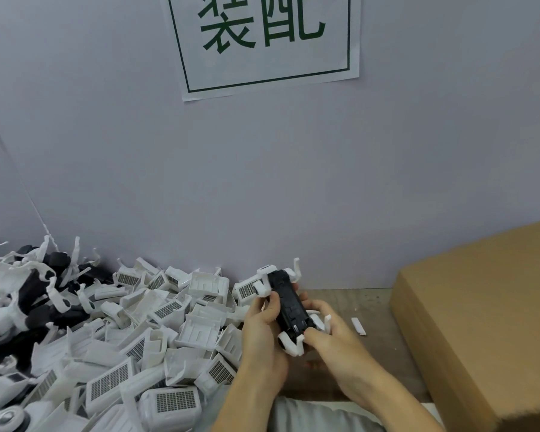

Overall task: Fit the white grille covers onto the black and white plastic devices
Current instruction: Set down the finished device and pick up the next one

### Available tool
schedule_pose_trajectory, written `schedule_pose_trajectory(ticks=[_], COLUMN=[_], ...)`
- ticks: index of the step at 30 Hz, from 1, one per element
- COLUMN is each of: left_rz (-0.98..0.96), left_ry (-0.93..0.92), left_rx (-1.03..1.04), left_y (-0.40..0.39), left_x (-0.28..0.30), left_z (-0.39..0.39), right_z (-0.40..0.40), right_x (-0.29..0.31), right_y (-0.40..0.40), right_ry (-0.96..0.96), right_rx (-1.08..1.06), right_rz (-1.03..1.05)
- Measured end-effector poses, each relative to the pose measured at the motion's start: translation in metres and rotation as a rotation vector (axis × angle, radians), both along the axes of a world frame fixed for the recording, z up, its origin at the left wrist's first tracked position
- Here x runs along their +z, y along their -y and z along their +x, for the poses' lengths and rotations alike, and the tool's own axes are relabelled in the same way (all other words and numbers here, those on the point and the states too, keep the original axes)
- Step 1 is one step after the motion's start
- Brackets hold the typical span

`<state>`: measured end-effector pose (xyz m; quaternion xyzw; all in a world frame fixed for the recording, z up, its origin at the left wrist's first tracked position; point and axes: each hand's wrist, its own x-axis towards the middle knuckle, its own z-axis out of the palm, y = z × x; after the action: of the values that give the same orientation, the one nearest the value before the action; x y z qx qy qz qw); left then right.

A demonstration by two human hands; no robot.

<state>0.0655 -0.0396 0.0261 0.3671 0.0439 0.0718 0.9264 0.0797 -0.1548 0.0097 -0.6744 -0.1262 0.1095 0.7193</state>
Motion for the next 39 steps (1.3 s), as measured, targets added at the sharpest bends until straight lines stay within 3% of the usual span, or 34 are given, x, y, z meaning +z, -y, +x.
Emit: schedule_pose_trajectory(ticks=[9, 18, 26, 29, 31, 33, 34, 36, 39], left_rz=[0.002, -0.148, 0.013, 0.065, 0.145, 0.297, 0.381, 0.524, 0.676], left_ry=[-0.042, -0.129, 0.002, 0.01, -0.003, -0.079, -0.121, -0.197, -0.371], left_rx=[-0.036, -0.065, -0.023, -0.021, 0.111, 0.321, 0.416, 0.557, 0.656], left_y=[-0.002, -0.004, 0.004, 0.004, 0.0, -0.007, -0.012, -0.025, -0.044], left_x=[0.001, 0.003, 0.0, 0.005, 0.011, 0.018, 0.021, 0.028, 0.038], left_z=[-0.002, -0.001, 0.003, 0.002, 0.007, 0.01, 0.011, 0.008, 0.004], right_z=[0.002, -0.001, 0.001, 0.001, -0.001, -0.002, -0.002, -0.003, -0.003], right_x=[-0.003, 0.001, 0.004, 0.005, 0.006, 0.001, -0.003, -0.011, -0.015], right_y=[-0.001, 0.0, 0.002, 0.005, 0.004, -0.001, -0.004, -0.007, -0.011], right_ry=[-0.035, -0.039, -0.12, -0.149, -0.145, -0.119, -0.068, 0.14, 0.458], right_rx=[0.04, 0.087, 0.033, 0.136, 0.204, 0.16, 0.101, 0.029, 0.043], right_rz=[0.093, 0.052, 0.072, 0.219, 0.263, 0.137, -0.021, -0.397, -0.649])
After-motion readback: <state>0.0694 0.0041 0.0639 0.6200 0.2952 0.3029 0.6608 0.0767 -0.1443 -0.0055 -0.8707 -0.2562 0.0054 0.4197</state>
